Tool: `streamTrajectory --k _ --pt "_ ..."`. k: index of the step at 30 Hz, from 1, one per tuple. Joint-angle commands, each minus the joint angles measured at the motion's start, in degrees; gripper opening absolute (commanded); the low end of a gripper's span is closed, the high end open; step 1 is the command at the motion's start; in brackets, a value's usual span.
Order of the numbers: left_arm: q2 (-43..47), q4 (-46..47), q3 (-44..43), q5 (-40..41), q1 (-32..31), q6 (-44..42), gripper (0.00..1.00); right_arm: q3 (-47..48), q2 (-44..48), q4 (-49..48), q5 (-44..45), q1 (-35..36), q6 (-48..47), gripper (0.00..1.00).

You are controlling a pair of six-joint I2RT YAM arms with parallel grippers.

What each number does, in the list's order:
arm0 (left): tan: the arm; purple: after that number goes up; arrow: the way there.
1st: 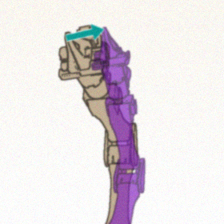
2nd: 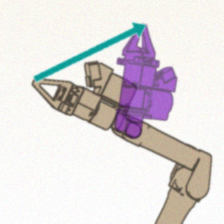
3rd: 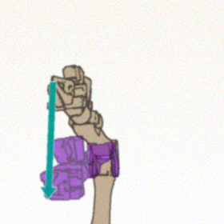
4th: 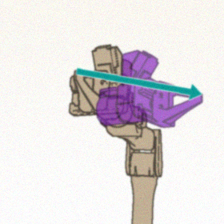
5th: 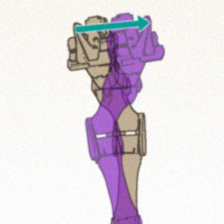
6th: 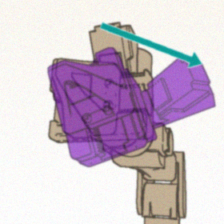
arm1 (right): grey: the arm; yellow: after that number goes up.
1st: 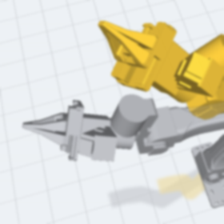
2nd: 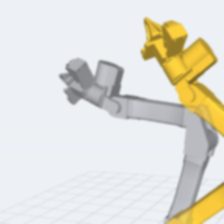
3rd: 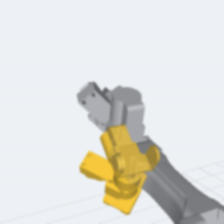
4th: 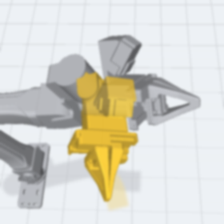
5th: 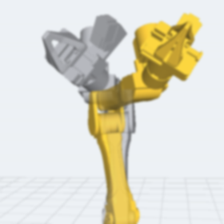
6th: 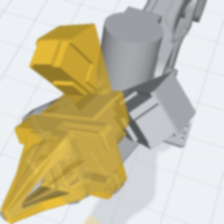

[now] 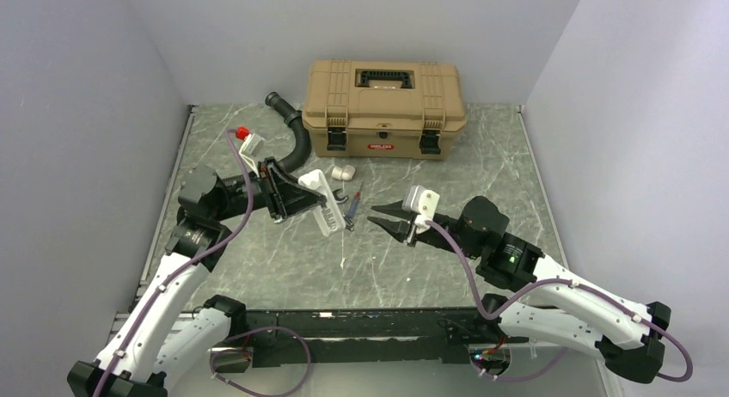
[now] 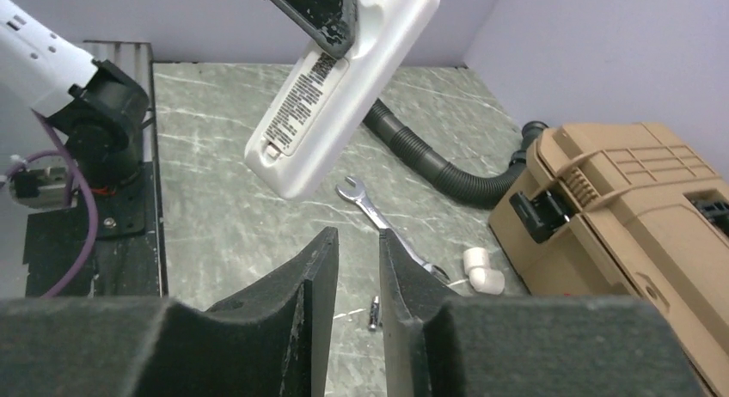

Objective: Load the batteries into the remote control

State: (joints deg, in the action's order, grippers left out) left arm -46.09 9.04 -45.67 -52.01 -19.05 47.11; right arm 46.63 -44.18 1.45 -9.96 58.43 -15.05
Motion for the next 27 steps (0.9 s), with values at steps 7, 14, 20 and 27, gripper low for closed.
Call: streamTrajectory --k 7,14,20,27 --pt "0.31 -7.85 -3.00 -0.36 0.20 -6.92 0.00 1.60 0.32 0.92 -6.02 0.06 -7.92 0.47" --pt "-2.67 -7.31 -0.64 1.44 0.09 -0.65 0.00 4.09 -1.36 5.00 -3.25 0.02 -10.65 0.59" --pt "-4.71 -3.67 2.36 3.87 -3.35 2.59 0.00 9.04 -5.45 15.42 -8.02 -0.01 -16.03 0.56" --pt "-8.83 6.78 5.85 4.89 -9.29 8.33 0.00 10.06 -4.44 17.72 -13.95 -0.01 -18.94 0.48"
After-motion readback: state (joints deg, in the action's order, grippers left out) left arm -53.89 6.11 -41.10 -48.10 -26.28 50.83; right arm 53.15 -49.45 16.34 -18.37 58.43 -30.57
